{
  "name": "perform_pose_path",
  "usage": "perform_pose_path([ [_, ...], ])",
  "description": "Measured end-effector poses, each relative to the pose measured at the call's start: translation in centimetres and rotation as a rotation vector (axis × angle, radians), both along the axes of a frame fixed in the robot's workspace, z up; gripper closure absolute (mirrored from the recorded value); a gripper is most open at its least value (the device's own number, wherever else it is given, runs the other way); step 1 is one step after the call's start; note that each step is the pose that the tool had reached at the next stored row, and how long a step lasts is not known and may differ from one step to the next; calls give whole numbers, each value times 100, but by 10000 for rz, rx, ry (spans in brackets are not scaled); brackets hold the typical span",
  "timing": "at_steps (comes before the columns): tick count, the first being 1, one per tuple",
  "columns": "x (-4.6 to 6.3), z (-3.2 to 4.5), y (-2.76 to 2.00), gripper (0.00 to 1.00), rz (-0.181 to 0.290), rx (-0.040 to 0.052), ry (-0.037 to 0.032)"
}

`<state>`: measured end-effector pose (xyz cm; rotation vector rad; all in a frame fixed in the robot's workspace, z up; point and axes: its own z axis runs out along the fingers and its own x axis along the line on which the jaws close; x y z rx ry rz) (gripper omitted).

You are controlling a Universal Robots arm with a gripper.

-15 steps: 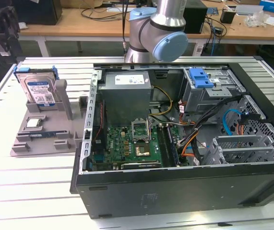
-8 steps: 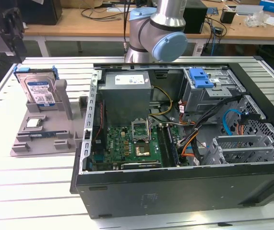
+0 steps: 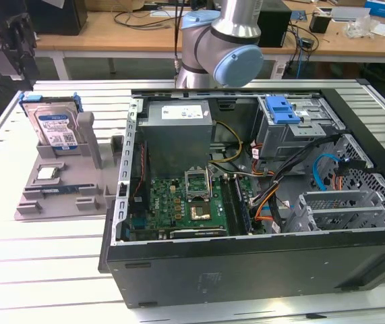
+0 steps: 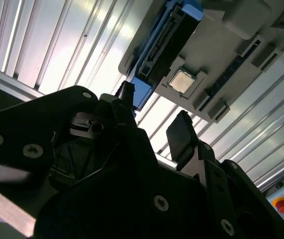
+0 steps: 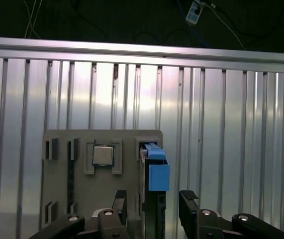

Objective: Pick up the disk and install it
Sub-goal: 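Pick up the disk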

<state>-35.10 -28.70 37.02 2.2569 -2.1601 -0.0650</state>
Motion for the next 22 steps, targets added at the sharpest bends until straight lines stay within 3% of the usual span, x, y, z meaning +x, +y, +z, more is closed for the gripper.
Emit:
perform_pose_path([
  [6, 58, -52, 37, 46, 0, 1, 11],
  [9, 88, -141, 51, 46, -1, 1, 25],
  [12, 78, -174, 51, 46, -2, -48, 24],
  [15, 0, -274, 57, 46, -47, -92, 26],
  [22, -19, -453, 75, 46, -420, -129, 26],
])
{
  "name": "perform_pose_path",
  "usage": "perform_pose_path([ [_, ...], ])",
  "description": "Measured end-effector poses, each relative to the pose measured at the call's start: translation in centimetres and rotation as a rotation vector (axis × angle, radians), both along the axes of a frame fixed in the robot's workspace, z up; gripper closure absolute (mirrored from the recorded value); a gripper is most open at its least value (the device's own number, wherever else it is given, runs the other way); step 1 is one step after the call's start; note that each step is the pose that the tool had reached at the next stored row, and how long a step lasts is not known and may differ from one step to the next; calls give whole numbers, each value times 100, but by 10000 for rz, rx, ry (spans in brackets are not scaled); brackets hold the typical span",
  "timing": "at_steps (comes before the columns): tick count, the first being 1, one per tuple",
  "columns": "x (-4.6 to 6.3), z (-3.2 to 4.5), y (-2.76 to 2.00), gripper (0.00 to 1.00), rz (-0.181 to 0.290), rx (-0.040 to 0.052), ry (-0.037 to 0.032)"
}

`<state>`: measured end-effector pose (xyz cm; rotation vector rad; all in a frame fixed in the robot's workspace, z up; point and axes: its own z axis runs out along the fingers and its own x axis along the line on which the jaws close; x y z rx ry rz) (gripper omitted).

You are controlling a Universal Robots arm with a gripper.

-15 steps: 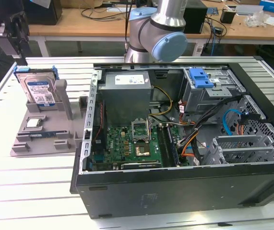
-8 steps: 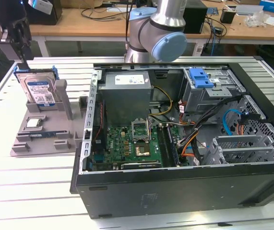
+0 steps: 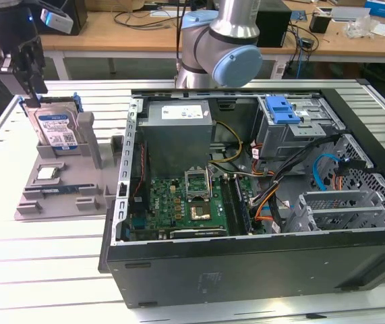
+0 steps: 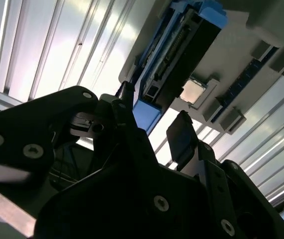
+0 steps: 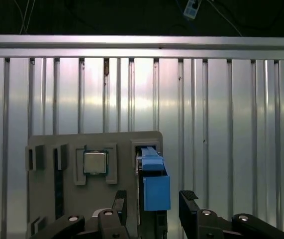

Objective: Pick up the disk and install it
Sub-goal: 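Pick up the disk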

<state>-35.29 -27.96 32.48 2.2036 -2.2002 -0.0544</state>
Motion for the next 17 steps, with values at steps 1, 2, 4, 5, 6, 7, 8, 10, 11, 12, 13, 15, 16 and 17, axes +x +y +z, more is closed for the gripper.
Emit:
perform_pose_path([
  [1, 0, -19, 0, 46, -1, 0, 0],
  [2, -1, -51, 1, 46, -3, 0, 1],
  [4, -1, -116, 1, 46, 15, 0, -1],
  [5, -1, -144, 1, 46, 51, 0, -1],
  [6, -1, -163, 1, 46, 73, 0, 0],
  [7, -1, -225, 1, 46, 116, 0, 1],
  [8, -1, -260, 1, 46, 134, 0, -1],
  [10, 1, -314, 2, 46, 147, 0, 0],
  [11, 3, -346, 2, 46, 149, 0, -1],
  [12, 5, -357, 1, 46, 152, 0, 1],
  [13, 5, -357, 1, 46, 151, 0, 2],
  [15, 5, -358, 1, 64, 152, 1, 0],
  [16, 5, -352, 1, 64, 151, 4, -3],
  [17, 6, -314, 4, 64, 153, 3, 0],
])
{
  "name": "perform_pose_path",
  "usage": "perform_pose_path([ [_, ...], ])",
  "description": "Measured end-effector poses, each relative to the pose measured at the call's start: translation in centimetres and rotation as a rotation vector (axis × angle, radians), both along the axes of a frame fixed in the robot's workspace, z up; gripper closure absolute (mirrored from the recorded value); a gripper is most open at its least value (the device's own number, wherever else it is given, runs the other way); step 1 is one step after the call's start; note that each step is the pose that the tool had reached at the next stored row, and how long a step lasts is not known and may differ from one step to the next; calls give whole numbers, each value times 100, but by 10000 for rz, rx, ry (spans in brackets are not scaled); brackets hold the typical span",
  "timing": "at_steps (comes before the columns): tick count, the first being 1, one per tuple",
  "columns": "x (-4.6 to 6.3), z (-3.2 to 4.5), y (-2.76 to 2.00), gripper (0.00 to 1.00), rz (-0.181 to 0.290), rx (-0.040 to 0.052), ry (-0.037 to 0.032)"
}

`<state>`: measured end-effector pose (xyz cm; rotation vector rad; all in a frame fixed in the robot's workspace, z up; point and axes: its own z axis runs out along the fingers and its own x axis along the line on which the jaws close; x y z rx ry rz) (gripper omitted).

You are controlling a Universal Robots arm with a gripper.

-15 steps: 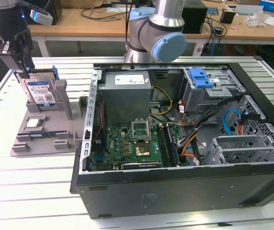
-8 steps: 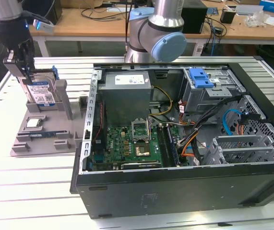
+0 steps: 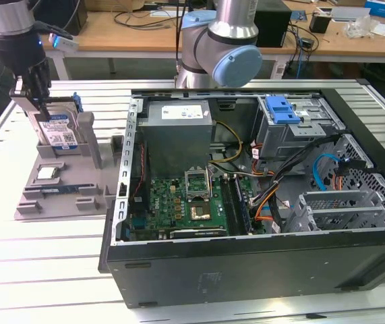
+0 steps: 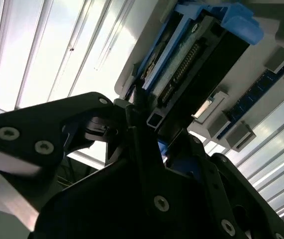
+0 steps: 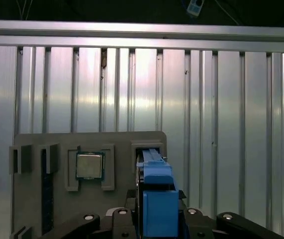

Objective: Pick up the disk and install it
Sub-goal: 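Pick up the disk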

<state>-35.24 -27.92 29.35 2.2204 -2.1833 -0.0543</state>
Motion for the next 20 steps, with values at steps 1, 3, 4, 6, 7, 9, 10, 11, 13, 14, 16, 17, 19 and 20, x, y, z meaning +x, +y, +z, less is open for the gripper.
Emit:
perform_pose_path([
  [1, 0, 42, 4, 64, -1, 0, 1],
  [3, 0, 67, 6, 64, -1, 0, 1],
  [4, 0, 79, 7, 64, -1, 0, 0],
  [6, 0, 104, 8, 64, -1, 0, 1],
  [7, 0, 119, 9, 64, -1, 0, 1],
  [9, 0, 150, 10, 64, -1, 0, 1],
  [10, 0, 165, 11, 64, -2, 1, 0],
  [11, 0, 187, 12, 64, -1, 0, 1],
  [13, -1, 248, 17, 64, -2, 0, 0],
  [14, 0, 269, 19, 64, -1, 1, 0],
  [16, 0, 319, 24, 64, -1, 0, 1],
  [17, 0, 334, 25, 64, -1, 0, 1],
  [19, 0, 376, 29, 64, -2, 0, 1],
  [20, 0, 395, 31, 64, -1, 0, 1],
])
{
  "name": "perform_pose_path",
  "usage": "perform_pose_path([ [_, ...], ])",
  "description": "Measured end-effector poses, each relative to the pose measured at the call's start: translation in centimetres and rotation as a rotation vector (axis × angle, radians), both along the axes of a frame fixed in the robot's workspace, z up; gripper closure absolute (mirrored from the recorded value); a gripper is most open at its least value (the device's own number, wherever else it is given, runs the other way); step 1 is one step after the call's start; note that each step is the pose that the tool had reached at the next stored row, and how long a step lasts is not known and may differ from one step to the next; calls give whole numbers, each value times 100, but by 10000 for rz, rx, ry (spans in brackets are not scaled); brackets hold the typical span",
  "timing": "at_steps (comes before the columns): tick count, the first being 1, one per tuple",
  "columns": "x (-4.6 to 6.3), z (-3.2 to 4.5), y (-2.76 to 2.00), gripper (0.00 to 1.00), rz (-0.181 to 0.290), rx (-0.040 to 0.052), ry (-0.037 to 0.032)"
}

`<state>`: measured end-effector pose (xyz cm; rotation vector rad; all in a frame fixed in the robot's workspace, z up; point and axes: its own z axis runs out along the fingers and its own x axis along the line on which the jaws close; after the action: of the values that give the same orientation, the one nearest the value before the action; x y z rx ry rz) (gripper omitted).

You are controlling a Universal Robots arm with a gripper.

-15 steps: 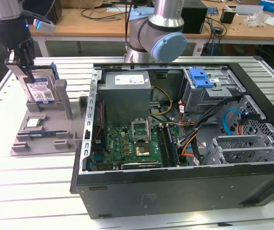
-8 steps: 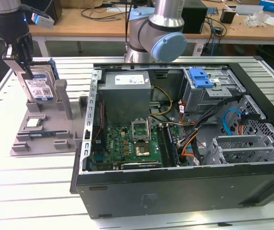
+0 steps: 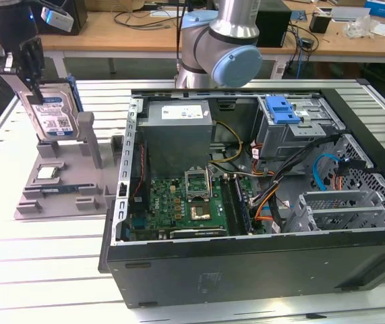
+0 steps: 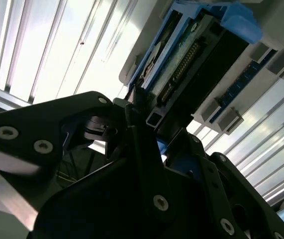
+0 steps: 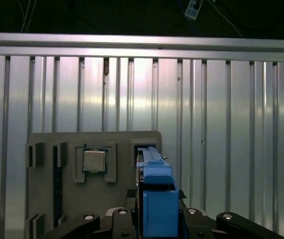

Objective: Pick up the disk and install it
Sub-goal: 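Pick up the disk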

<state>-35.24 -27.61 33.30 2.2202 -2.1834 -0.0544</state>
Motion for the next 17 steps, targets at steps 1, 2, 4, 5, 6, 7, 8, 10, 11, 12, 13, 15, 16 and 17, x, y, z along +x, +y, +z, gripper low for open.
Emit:
perform_pose_path([
  [1, 0, 13, 1, 64, 0, 0, 0],
  [2, 0, 53, 4, 64, 1, 0, 0],
  [4, 0, 133, 10, 64, 0, 0, 0],
  [5, 0, 159, 11, 64, 0, 1, -1],
  [6, 0, 175, 12, 64, 0, 0, 0],
  [7, 0, 192, 13, 64, 0, 1, -1],
  [8, 0, 209, 15, 64, 0, 0, -1],
  [10, 0, 245, 16, 64, 1, 0, 0],
  [11, 0, 260, 17, 64, 0, 0, -1],
  [12, 0, 275, 17, 64, 0, 0, 0],
  [13, 0, 294, 18, 64, 0, 0, 0],
  [15, 0, 331, 19, 64, 1, 0, -1],
  [16, 0, 347, 20, 64, 0, 0, 0],
  [17, 0, 362, 20, 64, 0, 0, -1],
])
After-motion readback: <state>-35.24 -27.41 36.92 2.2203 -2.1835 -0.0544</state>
